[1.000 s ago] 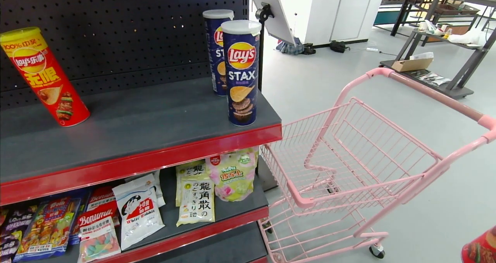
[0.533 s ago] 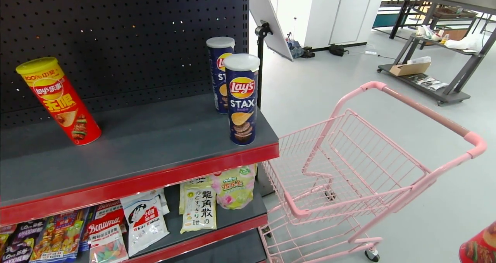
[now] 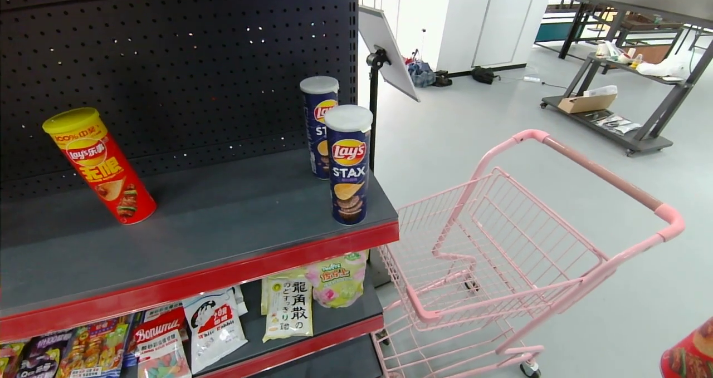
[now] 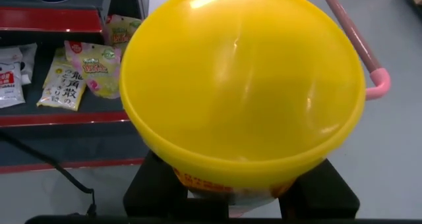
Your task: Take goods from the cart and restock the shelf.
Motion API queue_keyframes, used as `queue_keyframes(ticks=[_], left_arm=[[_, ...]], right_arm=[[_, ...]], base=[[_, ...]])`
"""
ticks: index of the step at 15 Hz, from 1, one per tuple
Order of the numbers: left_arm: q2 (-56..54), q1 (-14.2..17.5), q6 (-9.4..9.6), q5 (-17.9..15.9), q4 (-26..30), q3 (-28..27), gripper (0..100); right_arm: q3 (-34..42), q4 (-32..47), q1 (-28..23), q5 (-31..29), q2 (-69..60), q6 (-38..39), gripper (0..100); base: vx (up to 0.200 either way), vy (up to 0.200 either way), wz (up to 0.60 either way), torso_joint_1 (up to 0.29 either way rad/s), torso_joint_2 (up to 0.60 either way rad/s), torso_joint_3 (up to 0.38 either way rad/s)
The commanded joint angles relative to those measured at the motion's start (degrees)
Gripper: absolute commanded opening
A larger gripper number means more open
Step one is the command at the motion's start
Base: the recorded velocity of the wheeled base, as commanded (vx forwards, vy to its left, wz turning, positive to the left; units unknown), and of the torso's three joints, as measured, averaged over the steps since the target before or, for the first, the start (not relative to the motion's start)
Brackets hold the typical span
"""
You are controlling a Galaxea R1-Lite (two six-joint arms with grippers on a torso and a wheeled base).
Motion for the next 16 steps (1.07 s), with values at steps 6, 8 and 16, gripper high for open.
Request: queue_keyframes(ticks=[6,8,16], left_arm=[[0.0,0.0,0.06,0.0,0.1,0.0,100],[0.0,0.0,0.06,0.0,0.1,0.0,100],[0.0,0.0,0.06,0.0,0.0,0.0,100]], right_arm=[[0.8,-0.1,-0.2,-0.5,0.3,-0.5,0],[0.9,-0.1,-0.2,-0.4,0.0,-0.7,0],[2.9,0.0,-0.4,-0.6,-3.6,-0.8,0]], base=[[0.0,0.0,0.1,0.105,-0.24,-0.134],[0.0,0.0,0.6,0.007,-0.01,-0.01],[0.0,0.0,0.3,0.004,0.0,-0.001]])
